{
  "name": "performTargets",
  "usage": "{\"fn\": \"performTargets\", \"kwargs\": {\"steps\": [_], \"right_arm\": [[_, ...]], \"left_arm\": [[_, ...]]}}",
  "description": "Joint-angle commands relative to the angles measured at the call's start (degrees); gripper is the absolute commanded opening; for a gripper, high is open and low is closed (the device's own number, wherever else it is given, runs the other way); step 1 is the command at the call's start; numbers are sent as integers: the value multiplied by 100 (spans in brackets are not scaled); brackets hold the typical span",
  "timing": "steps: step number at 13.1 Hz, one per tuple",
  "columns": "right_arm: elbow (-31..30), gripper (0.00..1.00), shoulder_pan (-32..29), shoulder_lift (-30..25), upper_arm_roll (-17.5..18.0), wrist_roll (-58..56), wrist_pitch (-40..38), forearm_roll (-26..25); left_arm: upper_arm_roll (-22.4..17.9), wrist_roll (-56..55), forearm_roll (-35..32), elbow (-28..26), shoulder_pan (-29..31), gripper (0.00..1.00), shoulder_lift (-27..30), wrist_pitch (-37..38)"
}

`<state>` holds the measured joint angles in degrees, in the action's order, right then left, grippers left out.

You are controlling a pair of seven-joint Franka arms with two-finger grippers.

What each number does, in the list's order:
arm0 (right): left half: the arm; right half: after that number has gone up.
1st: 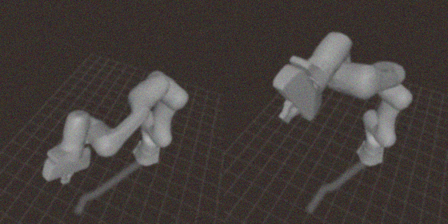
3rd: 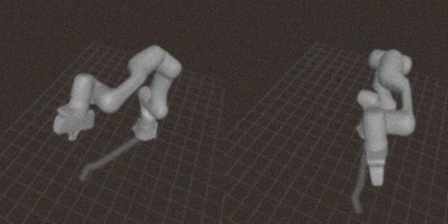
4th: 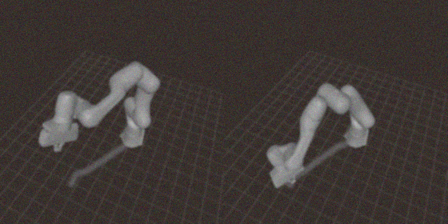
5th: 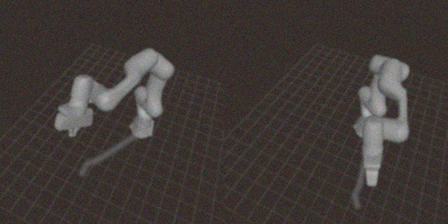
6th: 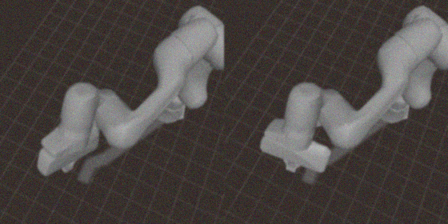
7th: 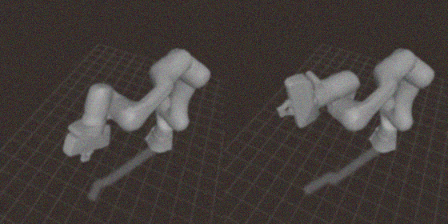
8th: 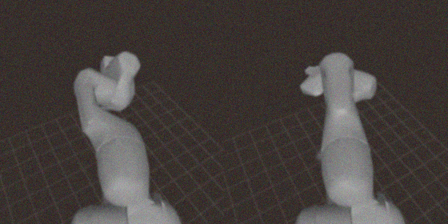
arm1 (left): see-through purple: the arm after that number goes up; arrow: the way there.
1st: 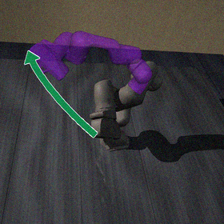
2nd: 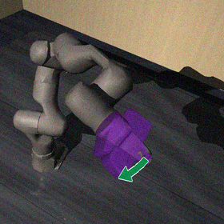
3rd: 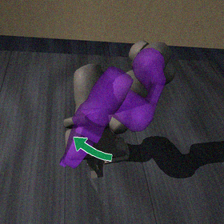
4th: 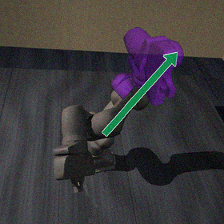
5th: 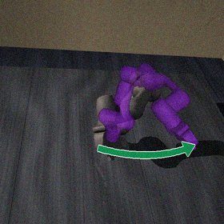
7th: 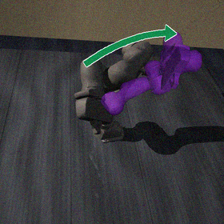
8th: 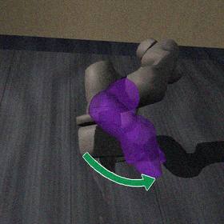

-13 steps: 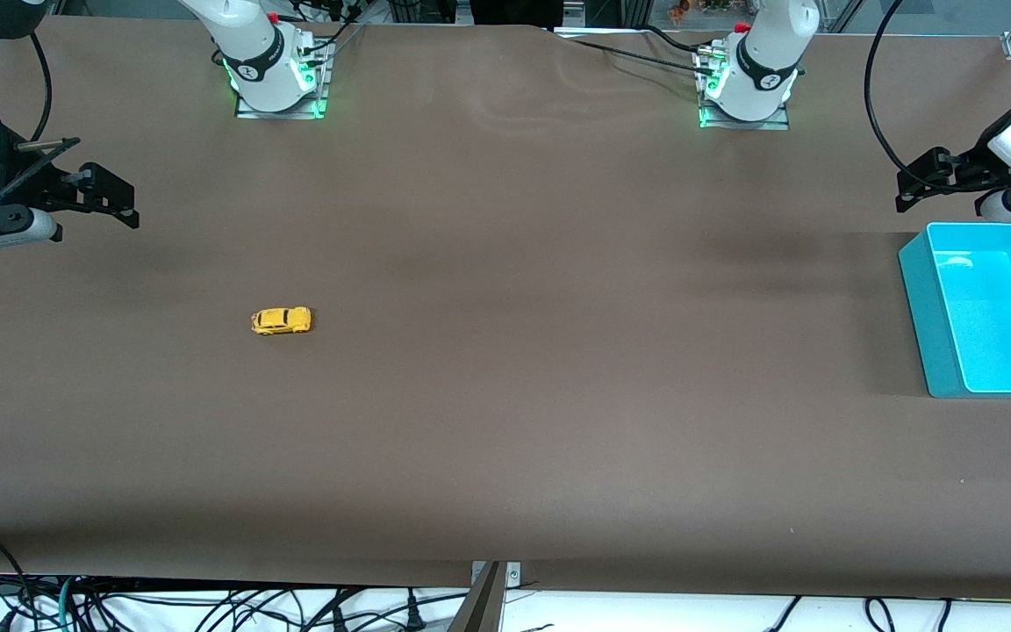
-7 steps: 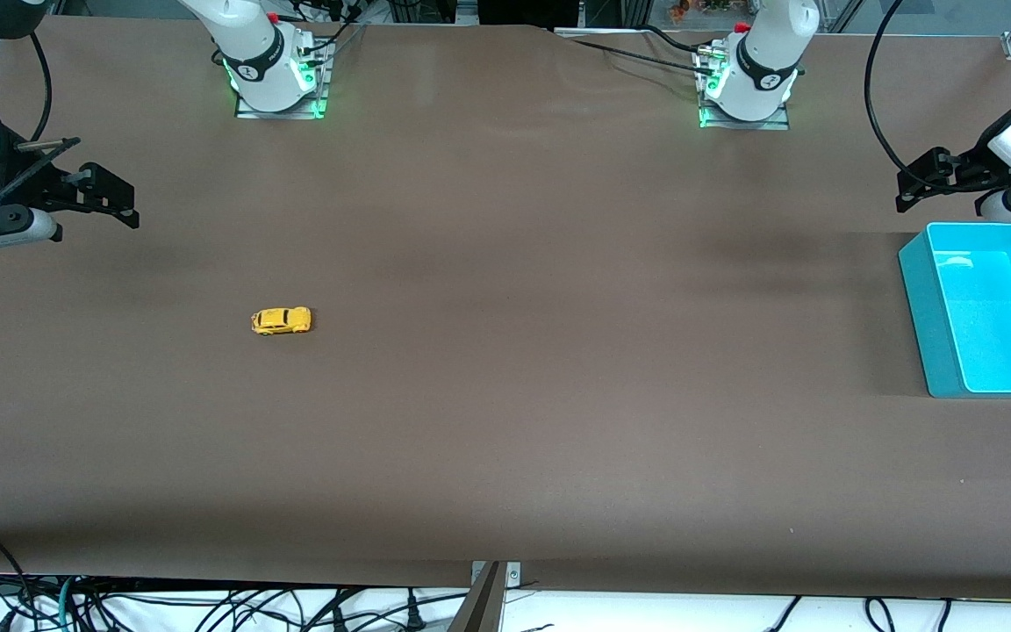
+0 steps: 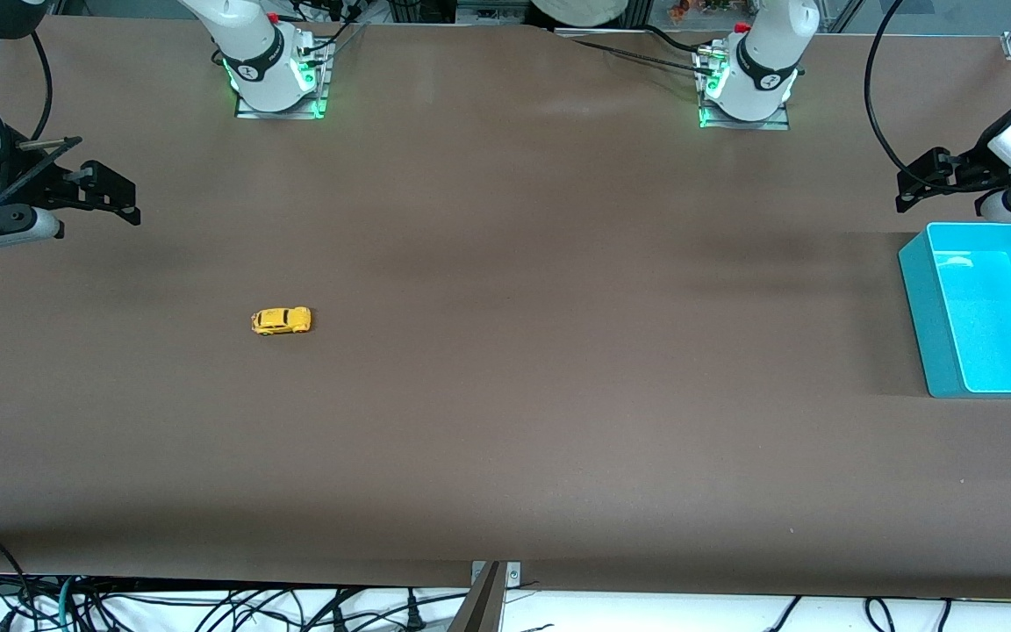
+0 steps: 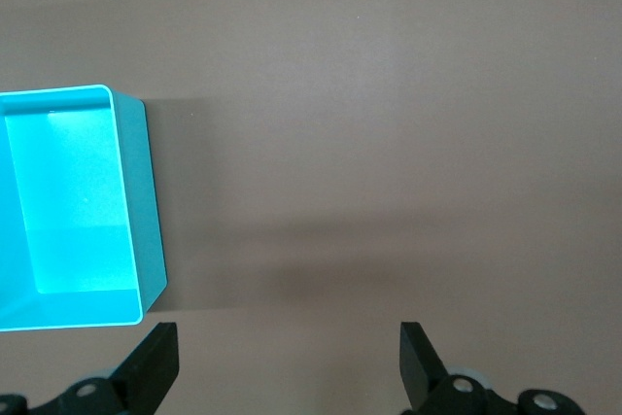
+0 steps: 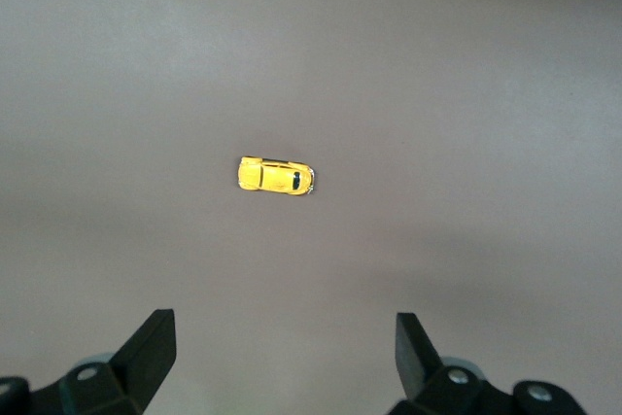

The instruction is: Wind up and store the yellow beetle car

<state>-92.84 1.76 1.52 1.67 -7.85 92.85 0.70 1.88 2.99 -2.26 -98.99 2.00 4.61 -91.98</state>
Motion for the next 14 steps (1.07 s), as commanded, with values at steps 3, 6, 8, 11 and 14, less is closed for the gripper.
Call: {"fn": "performTargets", "kwargs": {"steps": [3, 6, 8, 11, 14], "right_arm": [[12, 100, -9, -82, 0, -41, -48, 80], [3, 100, -9, -82, 0, -41, -30, 80], [3, 100, -9, -82, 0, -41, -4, 71], [-6, 100, -9, -82, 0, -41, -4, 71], [-32, 100, -9, -90, 0, -32, -4, 71]], "left_arm": [[23, 18, -108, 213, 29, 100, -100, 145], [23, 18, -108, 205, 29, 100, -100, 145], [23, 18, -108, 205, 29, 100, -100, 145], [23, 18, -108, 205, 29, 100, -100, 145], [14, 18, -108, 205, 29, 100, -109, 145]]}}
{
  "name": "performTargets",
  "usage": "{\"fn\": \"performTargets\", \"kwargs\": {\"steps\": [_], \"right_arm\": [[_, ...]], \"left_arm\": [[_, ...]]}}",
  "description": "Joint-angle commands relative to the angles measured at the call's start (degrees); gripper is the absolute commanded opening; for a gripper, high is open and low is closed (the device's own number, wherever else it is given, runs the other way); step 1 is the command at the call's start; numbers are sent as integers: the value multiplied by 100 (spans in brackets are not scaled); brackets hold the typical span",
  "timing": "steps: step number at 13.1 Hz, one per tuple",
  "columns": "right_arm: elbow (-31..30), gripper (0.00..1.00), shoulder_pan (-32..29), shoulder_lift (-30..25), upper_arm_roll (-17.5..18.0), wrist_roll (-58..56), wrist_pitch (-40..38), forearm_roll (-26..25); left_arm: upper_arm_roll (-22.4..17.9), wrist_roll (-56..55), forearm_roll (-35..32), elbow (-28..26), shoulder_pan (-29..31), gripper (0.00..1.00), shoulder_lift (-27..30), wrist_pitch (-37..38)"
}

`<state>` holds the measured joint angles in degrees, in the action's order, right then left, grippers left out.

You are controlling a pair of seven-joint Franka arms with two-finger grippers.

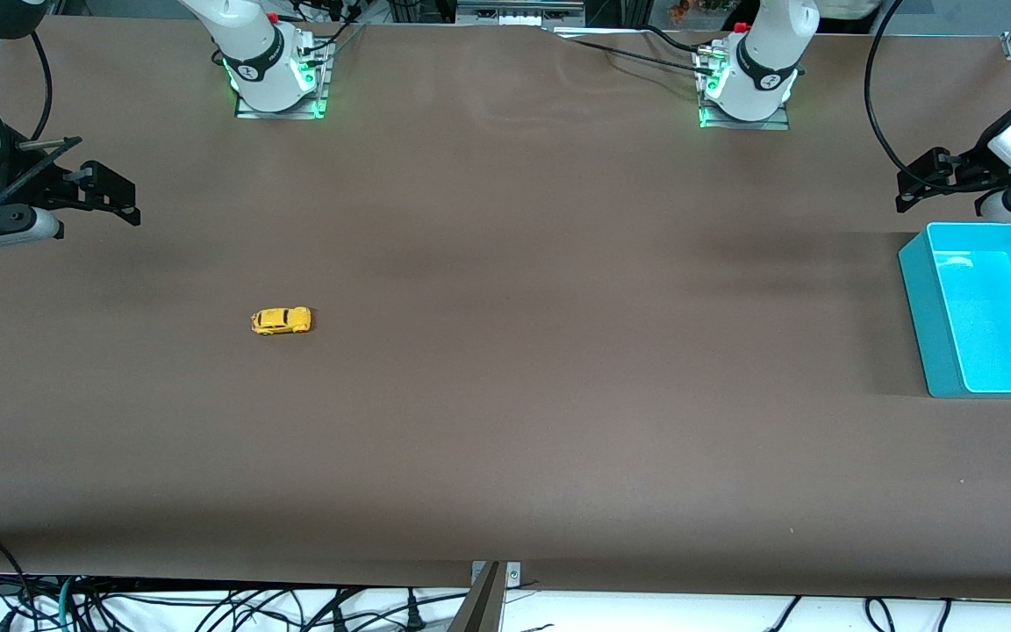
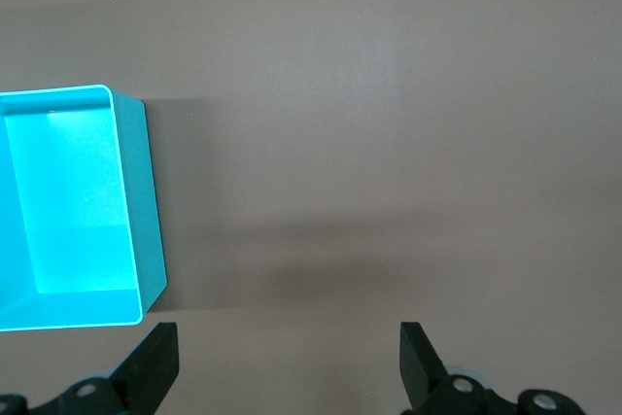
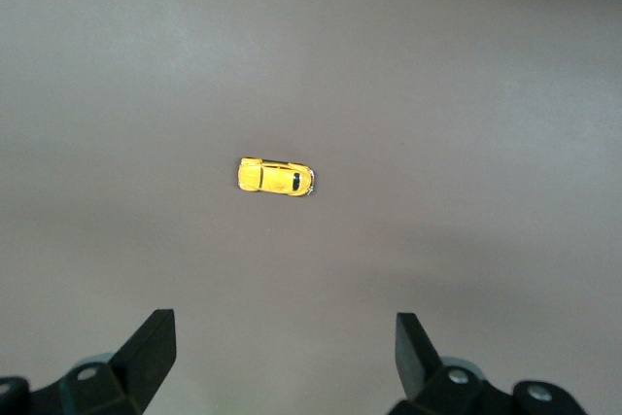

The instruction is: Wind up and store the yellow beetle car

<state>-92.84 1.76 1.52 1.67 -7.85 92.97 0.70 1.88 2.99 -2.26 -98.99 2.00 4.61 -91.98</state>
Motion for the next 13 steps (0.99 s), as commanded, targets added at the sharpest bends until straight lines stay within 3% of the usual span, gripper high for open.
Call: {"fn": "performTargets", "kwargs": {"steps": [1, 5, 7, 13], "right_arm": [[-58, 100, -9, -82, 0, -23, -8, 71], [-190, 100, -9, -56, 9, -15, 159, 80], [-531, 100, -9, -46, 18, -15, 605, 97], [-954, 100, 9, 129, 299, -93, 1099, 97]], "left_arm": [[23, 18, -108, 205, 29, 100, -100, 145], [23, 26, -108, 205, 29, 100, -100, 145], [14, 18, -108, 205, 29, 100, -109, 145], [23, 18, -108, 205, 29, 100, -100, 145]]}}
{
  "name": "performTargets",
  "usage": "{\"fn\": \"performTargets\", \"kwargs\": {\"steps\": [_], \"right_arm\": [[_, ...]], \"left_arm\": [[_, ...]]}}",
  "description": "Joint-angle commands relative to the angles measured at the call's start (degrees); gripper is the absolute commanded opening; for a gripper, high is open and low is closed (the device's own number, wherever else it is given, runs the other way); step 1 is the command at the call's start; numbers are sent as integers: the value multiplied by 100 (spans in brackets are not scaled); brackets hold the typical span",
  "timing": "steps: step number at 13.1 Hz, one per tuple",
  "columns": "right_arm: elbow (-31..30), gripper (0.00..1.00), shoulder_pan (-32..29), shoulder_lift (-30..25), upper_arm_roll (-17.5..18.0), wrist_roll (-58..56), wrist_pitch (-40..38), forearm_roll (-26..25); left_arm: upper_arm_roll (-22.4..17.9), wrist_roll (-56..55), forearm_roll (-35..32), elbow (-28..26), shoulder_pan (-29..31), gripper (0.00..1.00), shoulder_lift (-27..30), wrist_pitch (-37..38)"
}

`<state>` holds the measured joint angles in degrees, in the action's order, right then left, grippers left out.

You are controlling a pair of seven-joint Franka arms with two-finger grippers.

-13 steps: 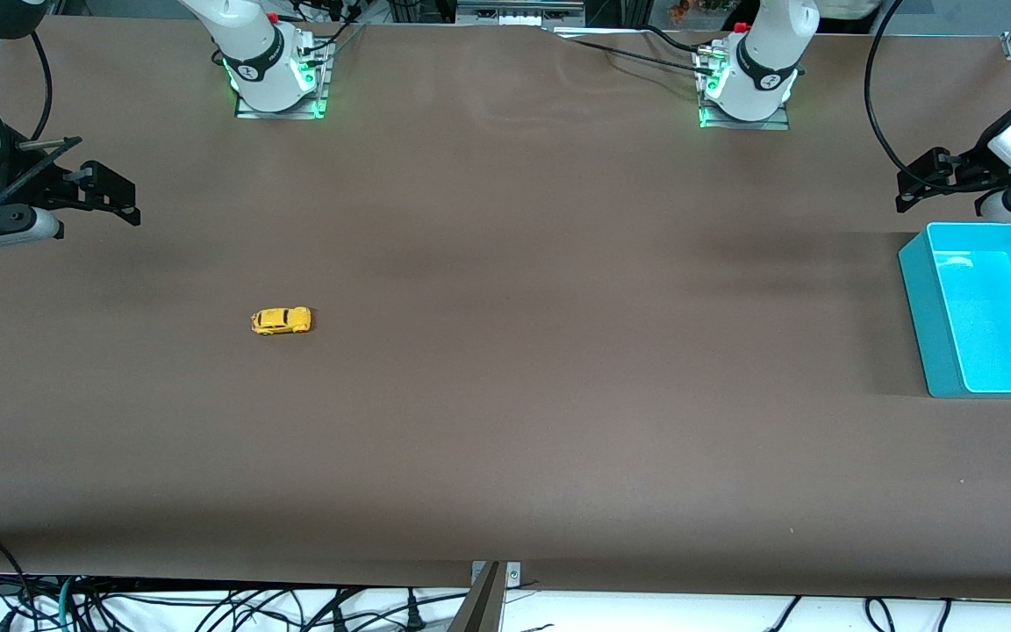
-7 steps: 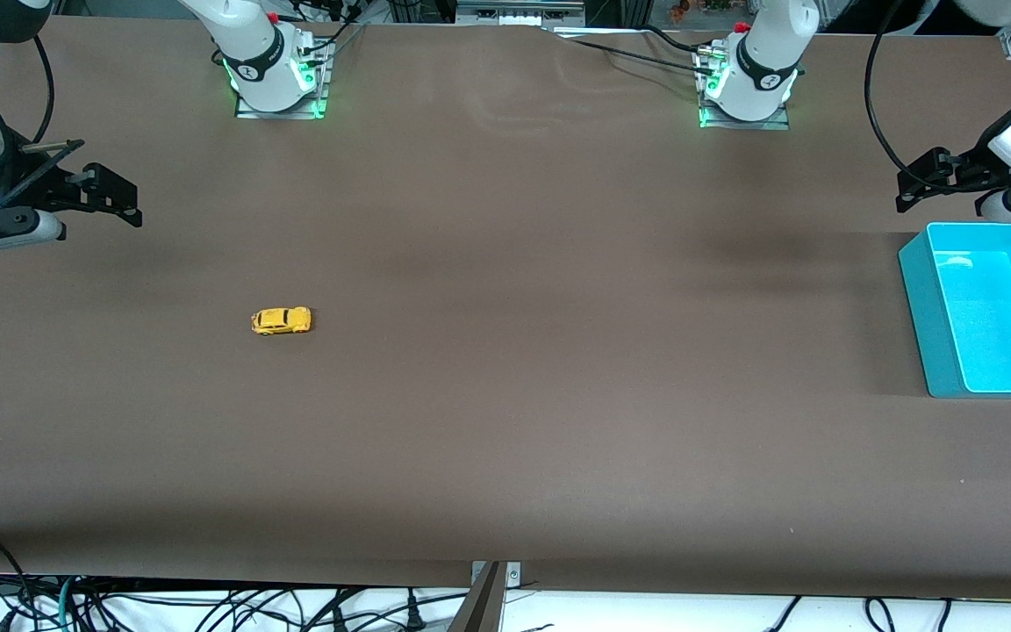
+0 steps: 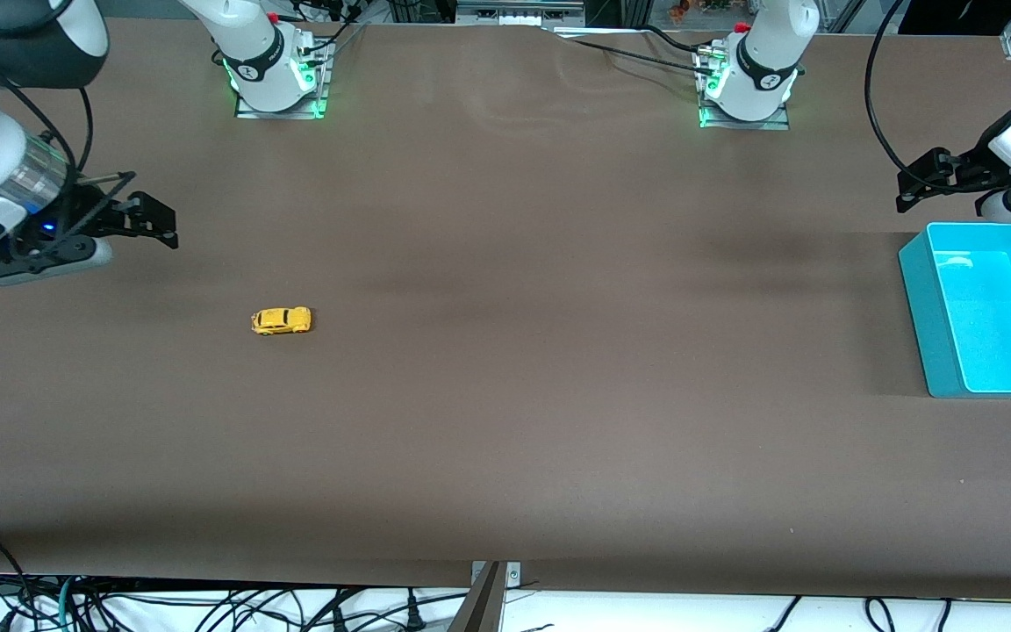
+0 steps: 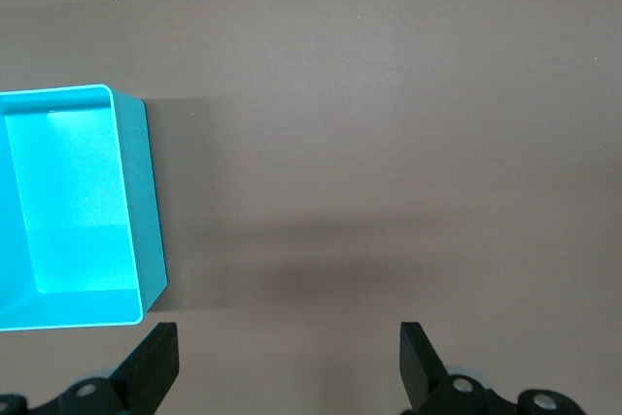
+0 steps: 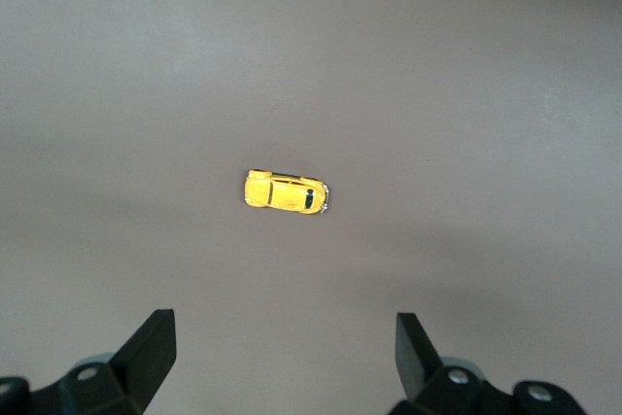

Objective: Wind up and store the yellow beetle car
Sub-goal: 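Move the right gripper down over the yellow beetle car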

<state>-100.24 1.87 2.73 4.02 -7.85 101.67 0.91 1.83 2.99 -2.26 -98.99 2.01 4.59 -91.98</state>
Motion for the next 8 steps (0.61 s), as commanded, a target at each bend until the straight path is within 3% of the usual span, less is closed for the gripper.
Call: {"fn": "performTargets", "kwargs": {"steps": [1, 3, 8], "right_arm": [[-346, 100, -2, 26, 73, -120, 379, 76], [-723, 100, -2, 35, 204, -382, 799, 67], [-2559, 100, -11, -159, 538, -1534, 2716, 40]], "left_arm": [[20, 18, -108, 204, 27, 100, -98, 145], [20, 26, -108, 204, 27, 100, -107, 145], [20, 18, -108, 213, 27, 100, -107, 145]]}}
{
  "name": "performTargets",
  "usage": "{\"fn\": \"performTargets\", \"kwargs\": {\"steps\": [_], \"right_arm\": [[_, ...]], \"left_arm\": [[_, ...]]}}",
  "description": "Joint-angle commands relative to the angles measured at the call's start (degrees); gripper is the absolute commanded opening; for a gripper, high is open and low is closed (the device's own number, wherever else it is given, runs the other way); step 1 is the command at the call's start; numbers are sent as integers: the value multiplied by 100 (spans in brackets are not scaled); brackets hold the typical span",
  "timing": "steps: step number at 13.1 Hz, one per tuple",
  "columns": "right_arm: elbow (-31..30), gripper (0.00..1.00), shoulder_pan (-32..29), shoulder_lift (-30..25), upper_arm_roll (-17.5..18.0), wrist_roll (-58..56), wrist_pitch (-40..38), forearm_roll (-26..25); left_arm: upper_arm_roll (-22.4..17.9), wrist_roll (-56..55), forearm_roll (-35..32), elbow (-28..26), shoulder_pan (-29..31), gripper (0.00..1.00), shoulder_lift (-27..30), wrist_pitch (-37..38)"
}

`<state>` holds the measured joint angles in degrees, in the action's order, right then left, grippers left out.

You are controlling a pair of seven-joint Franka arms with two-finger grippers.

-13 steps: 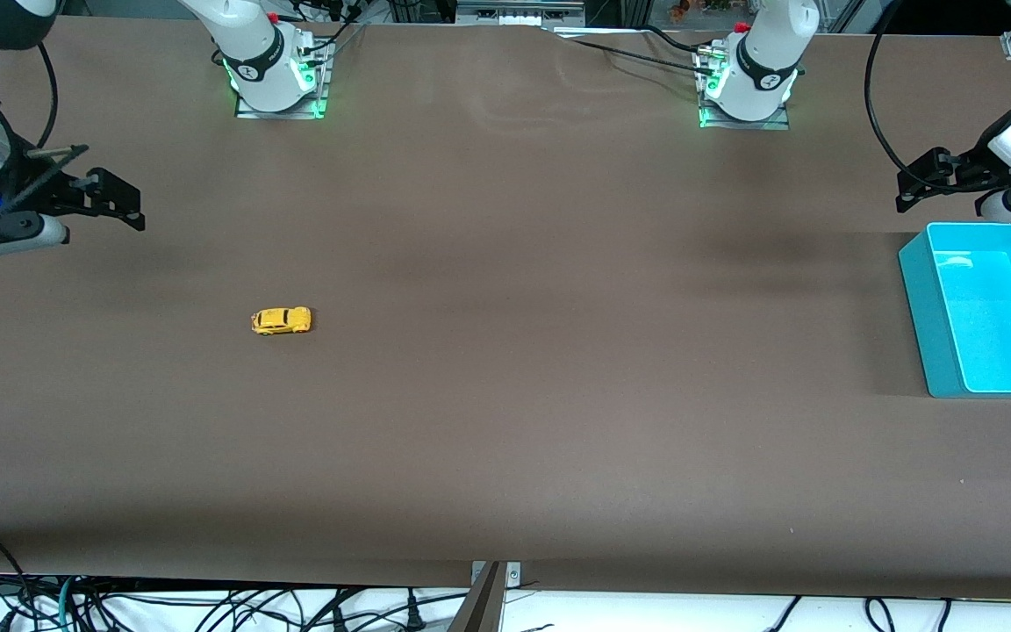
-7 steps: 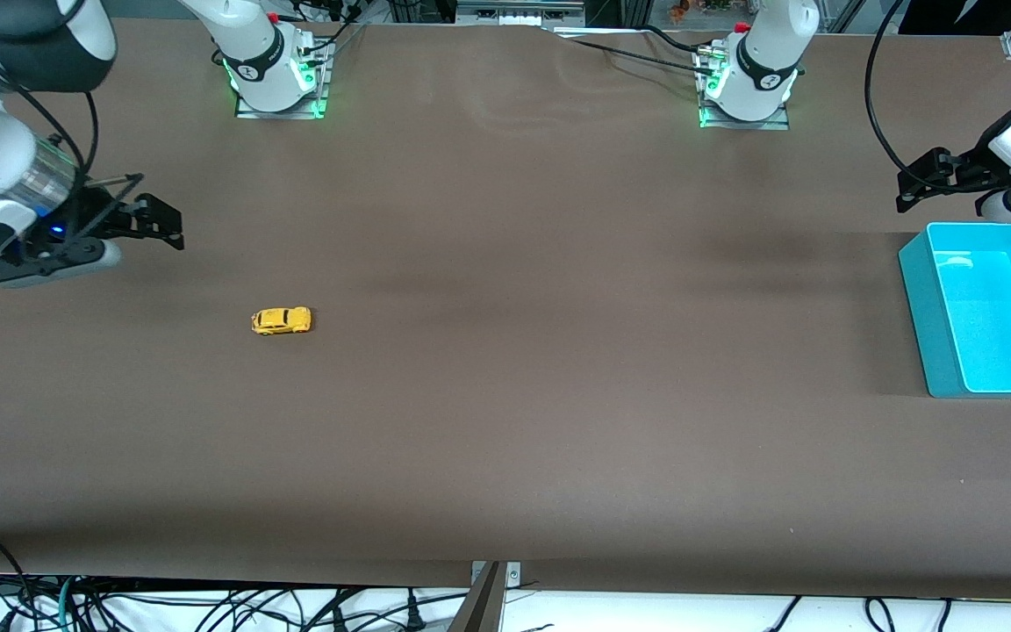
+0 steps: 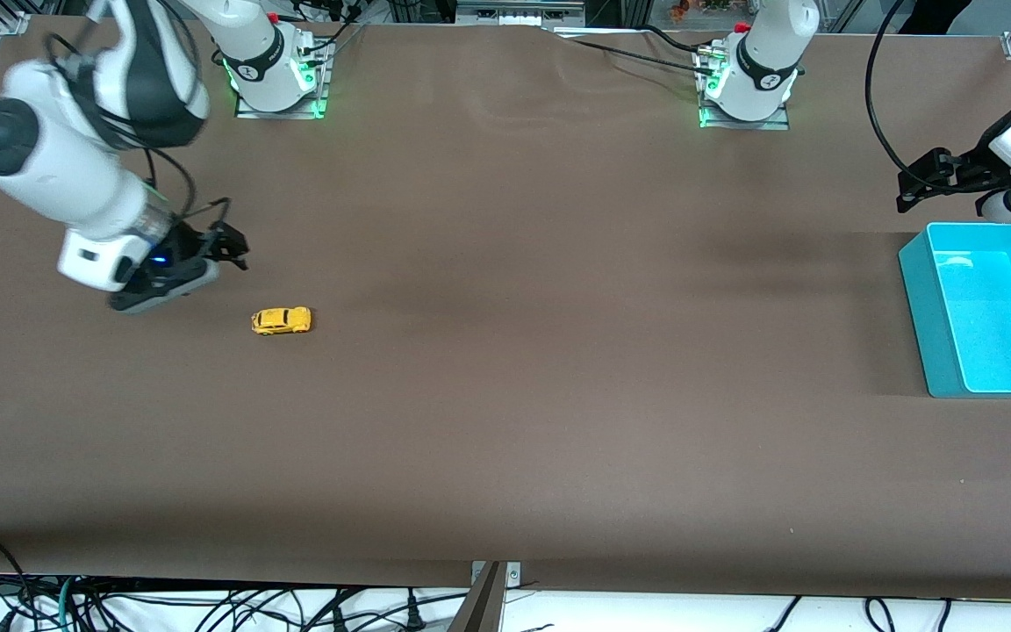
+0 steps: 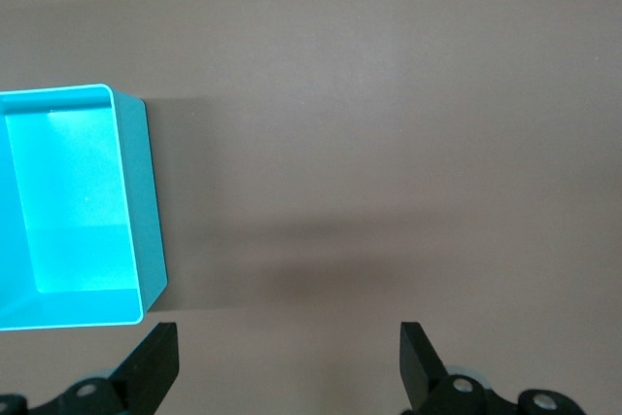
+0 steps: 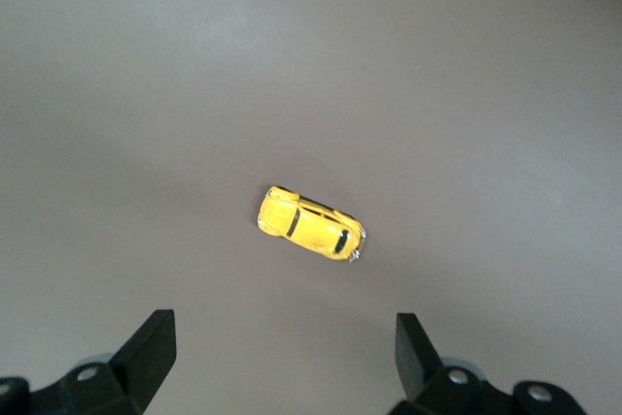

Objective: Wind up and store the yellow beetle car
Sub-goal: 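Move the right gripper down over the yellow beetle car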

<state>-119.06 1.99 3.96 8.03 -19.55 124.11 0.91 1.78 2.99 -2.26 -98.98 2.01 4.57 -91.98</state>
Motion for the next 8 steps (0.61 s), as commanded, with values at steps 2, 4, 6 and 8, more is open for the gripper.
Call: {"fn": "performTargets", "kwargs": {"steps": [2, 4, 6, 8], "right_arm": [[-969, 100, -32, -264, 243, -916, 517, 32], [-1293, 100, -32, -211, 312, -1828, 823, 32], [-1436, 100, -49, 7, 322, -2961, 1227, 32], [-1436, 100, -180, 402, 322, -4104, 1762, 23]], "left_arm": [[33, 18, -108, 204, 27, 100, -97, 145], [24, 18, -108, 204, 27, 100, -105, 145], [24, 18, -108, 204, 27, 100, -97, 145], [24, 18, -108, 204, 27, 100, -97, 145]]}}
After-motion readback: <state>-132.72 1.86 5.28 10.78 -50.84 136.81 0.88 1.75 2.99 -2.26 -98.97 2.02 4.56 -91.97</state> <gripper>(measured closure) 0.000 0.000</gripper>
